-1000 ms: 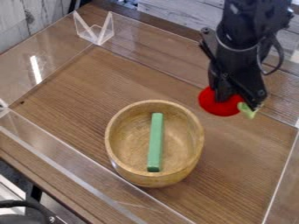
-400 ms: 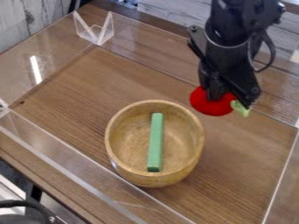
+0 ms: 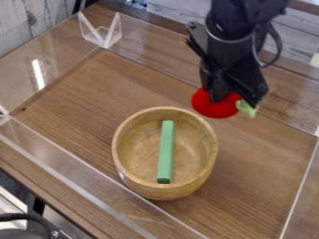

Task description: Move the red object to the left side of the table

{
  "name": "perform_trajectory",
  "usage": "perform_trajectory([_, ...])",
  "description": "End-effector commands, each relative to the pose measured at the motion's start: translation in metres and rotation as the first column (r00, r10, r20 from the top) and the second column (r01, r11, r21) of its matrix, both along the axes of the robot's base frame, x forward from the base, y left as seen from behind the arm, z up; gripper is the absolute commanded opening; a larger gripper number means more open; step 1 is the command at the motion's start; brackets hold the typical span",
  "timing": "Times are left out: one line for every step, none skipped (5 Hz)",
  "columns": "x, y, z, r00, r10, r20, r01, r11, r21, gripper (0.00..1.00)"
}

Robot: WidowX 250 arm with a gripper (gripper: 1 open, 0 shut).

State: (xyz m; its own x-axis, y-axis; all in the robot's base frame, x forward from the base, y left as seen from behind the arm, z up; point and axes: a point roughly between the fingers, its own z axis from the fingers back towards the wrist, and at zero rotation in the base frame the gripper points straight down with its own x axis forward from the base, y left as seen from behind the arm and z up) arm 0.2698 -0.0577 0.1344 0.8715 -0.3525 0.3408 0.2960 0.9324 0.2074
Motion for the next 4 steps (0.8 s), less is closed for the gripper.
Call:
perform_trajectory([-0.001, 0.012, 0.012, 0.998, 0.05, 0.03, -0.049, 0.999, -0.019, 0.0])
perform_trajectory([-0.002, 0.031, 0.015, 0.994, 0.103, 0.023, -0.102, 0.995, -0.015, 0.0])
perform_trajectory([-0.002, 0.059, 0.015, 0.988, 0.152, 0.017, -0.152, 0.988, -0.008, 0.0])
perform_trajectory([-0.001, 0.089, 0.016, 0.983, 0.185, 0.017, -0.185, 0.983, -0.001, 0.0])
